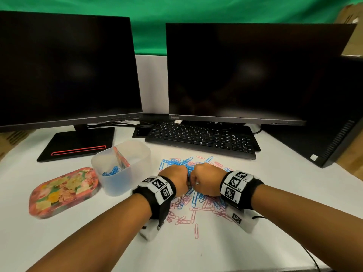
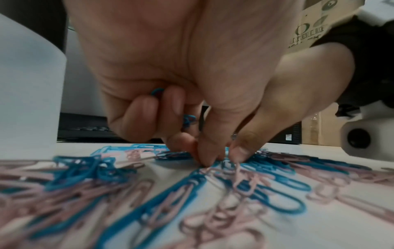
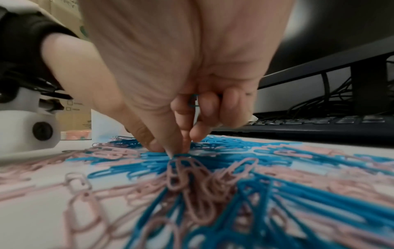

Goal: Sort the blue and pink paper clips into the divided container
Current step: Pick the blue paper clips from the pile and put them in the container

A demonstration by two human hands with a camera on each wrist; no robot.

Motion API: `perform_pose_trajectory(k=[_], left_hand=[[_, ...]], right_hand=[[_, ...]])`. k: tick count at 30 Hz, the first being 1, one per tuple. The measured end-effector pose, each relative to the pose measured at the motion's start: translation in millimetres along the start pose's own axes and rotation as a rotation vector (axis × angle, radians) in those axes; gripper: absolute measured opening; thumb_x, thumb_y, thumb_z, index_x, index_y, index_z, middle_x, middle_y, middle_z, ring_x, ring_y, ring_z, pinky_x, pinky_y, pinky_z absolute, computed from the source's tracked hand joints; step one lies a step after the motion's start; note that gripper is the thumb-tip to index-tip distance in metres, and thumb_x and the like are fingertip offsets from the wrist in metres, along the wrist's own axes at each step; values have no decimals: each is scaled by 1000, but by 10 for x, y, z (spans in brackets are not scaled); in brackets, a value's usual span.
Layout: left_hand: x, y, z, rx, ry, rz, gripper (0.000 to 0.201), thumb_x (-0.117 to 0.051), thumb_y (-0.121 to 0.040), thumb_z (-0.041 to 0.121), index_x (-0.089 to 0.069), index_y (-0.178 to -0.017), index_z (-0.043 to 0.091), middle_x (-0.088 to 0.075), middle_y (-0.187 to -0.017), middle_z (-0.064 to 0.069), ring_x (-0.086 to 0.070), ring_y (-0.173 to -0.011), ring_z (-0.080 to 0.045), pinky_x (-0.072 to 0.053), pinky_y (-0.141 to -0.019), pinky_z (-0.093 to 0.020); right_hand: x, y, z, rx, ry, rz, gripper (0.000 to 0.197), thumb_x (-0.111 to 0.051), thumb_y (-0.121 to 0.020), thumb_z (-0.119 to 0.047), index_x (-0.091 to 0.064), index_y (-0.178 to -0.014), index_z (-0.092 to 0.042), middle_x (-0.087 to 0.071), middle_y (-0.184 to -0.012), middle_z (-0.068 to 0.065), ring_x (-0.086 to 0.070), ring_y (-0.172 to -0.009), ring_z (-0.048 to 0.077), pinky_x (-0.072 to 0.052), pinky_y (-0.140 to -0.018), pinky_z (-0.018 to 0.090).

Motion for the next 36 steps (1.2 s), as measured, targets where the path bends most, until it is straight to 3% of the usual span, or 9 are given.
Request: perform_pose_trajectory(k=[4,11,15,20,23,27,30,33,36], left_hand=[[-1,4,-60,20,8,-28,21,-54,-86,21,-68,-100,14,-68,-106,-10,-64,-96,-30,-55,-81,-36],[23,19,-77,16,-9,-57,11,-54,-87,26,-60,-83,18,-68,-102,-11,-64,-94,-31,-52,-77,-34],[28,48,-102,16,28,-61,18,-55,-87,23,-68,-94,13,-68,-103,-10,-64,-94,-31,-55,-80,-35],[234,137,-181,54,233,75,13,-58,-86,13,-65,-82,23,-67,-102,-2,-64,-93,-23,-53,-82,-30],[512,249,-363,58,299,155,16,-55,-88,12,-65,-88,26,-65,-104,0,-62,-98,-20,-48,-81,-26],[985,488,-819,144,377,242,21,-52,-89,10,-67,-93,23,-63,-98,3,-61,-93,-20,-46,-78,-24],[1174,620,-1202,237,332,190,22,-49,-91,9,-68,-90,21,-62,-87,7,-60,-87,-16,-45,-70,-25],[1176,655,-1438,319,194,83,22,-49,-94,17,-71,-96,16,-67,-106,-2,-60,-100,-21,-50,-84,-32],[1096,638,-1499,362,28,-23,29,-47,-95,18,-70,-111,11,-67,-113,-7,-63,-101,-24,-49,-76,-30]], right_hand=[[-10,14,40,-13,-21,-29,18,-52,-79,-9,-70,-81,-14,-68,-89,2,-62,-85,22,-52,-72,32],[24,63,-59,31,-114,-28,25,-54,-81,-3,-69,-95,-17,-70,-98,0,-56,-83,15,-41,-70,21],[41,49,-82,-19,-120,-82,29,-51,-80,-1,-67,-97,-17,-61,-85,-6,-55,-81,14,-47,-71,24],[42,11,-101,-49,-74,-134,33,-47,-82,-2,-67,-101,-20,-59,-84,-8,-57,-85,17,-47,-73,25],[21,23,-126,-22,-24,-135,25,-49,-82,-4,-69,-94,-12,-69,-95,3,-61,-88,22,-49,-75,27],[83,32,-176,-26,-34,-66,17,-50,-84,-16,-66,-86,-12,-69,-88,3,-60,-79,23,-51,-68,29],[301,-55,-384,12,-100,21,16,-53,-84,-20,-68,-85,-14,-71,-88,1,-63,-83,22,-55,-73,33],[542,-210,-731,89,-116,77,16,-56,-87,-20,-71,-90,-12,-71,-92,4,-62,-86,22,-47,-73,26],[724,-403,-1064,125,-153,85,19,-57,-88,-18,-73,-95,-11,-72,-97,6,-63,-92,22,-48,-77,26]])
Point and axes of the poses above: each hand's wrist, its own y-axis away from the middle knuckle, its own x-axis out of the back of the hand, z = x × y, the point moved 3 cm from there along -y, towards the middle knuckle
